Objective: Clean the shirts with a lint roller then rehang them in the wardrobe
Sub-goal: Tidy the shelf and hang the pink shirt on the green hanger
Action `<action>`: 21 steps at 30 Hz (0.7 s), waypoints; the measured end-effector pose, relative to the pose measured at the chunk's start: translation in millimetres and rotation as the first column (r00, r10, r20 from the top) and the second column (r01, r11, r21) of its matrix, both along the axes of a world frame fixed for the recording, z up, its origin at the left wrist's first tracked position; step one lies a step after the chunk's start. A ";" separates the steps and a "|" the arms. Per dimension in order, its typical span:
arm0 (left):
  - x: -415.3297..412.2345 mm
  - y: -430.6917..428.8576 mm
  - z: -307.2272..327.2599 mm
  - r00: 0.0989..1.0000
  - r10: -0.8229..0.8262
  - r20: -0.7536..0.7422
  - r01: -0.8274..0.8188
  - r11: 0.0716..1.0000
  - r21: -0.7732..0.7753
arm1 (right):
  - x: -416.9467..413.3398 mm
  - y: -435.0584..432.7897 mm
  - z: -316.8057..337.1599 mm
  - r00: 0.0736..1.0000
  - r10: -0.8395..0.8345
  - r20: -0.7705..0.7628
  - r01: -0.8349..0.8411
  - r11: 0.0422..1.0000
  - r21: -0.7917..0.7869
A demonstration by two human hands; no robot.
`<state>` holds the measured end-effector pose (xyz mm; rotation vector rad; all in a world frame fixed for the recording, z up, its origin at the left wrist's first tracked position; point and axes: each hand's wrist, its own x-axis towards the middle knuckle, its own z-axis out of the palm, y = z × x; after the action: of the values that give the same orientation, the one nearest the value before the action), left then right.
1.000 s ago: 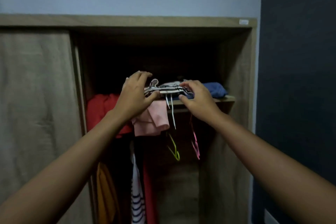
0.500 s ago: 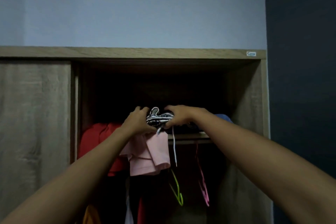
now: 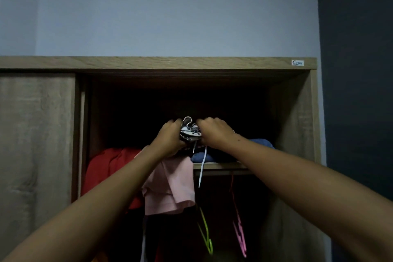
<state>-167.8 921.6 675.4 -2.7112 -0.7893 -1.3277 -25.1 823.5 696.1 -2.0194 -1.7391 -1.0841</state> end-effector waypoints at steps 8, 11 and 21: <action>47.8 -31.9 30.4 0.994 -0.063 0.093 0.061 0.998 0.024 | 35.8 -38.5 35.6 0.993 -0.107 0.043 0.104 0.992 0.076; 70.0 -42.0 34.7 0.988 -0.113 0.107 0.110 0.993 0.038 | 51.5 -55.1 39.9 0.986 -0.152 0.066 0.144 0.983 0.114; 132.5 -62.7 34.1 0.972 -0.229 0.042 0.223 0.967 0.122 | 100.3 -95.6 34.5 0.956 -0.285 0.073 0.275 0.954 0.121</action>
<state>-35.3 858.9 709.4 -2.7471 -0.3980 -1.4463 75.1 727.9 730.6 -2.2260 -1.4232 -1.3444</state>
